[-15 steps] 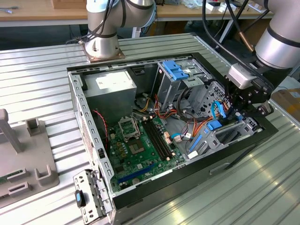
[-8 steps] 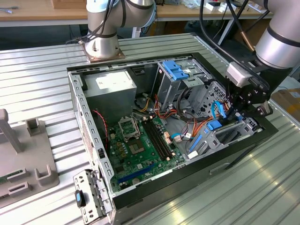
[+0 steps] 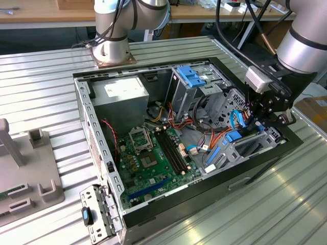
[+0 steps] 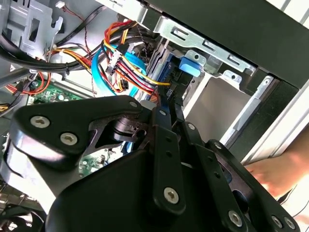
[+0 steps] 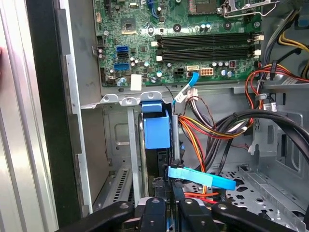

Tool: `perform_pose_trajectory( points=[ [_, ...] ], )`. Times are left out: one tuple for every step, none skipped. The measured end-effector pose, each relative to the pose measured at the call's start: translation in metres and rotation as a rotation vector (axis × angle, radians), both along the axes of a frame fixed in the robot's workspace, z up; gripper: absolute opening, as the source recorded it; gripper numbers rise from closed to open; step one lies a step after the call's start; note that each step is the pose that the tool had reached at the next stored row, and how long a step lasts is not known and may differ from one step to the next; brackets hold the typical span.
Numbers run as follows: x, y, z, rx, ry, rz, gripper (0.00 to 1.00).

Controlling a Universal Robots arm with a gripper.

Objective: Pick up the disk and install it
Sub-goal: 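Insert the first disk wire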

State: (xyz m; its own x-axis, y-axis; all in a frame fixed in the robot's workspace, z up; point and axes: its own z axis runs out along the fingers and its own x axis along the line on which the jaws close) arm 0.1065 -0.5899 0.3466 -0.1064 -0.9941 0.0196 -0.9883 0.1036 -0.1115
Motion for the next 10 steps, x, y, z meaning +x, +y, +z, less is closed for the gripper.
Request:
perform_pose_trajectory(
  points=[
    [0.0, 0.0004, 0.0, 0.0001, 0.0, 0.001, 0.17],
    [0.0, 0.0007, 0.0, -0.0001, 0.0, 0.003, 0.17],
    [0.0, 0.0007, -0.0001, 0.0, 0.0, 0.004, 0.17],
    [0.0, 0.0007, -0.0002, -0.0001, 0.0, 0.005, 0.17],
    [0.0, 0.0007, -0.0007, 0.0001, 0.0, 0.008, 0.17],
    [0.0, 0.0007, -0.0013, 0.0001, 0.0, 0.012, 0.17],
    [0.0, 0.0007, -0.0017, -0.0003, 0.0, 0.019, 0.17],
    [0.0001, 0.0007, -0.0021, -0.0003, 0.0, 0.027, 0.17],
    [0.0001, 0.0007, -0.0024, -0.0002, 0.0, 0.032, 0.17],
    [0.0, 0.0007, -0.0028, 0.0002, 0.0, 0.042, 0.17]
  ],
)
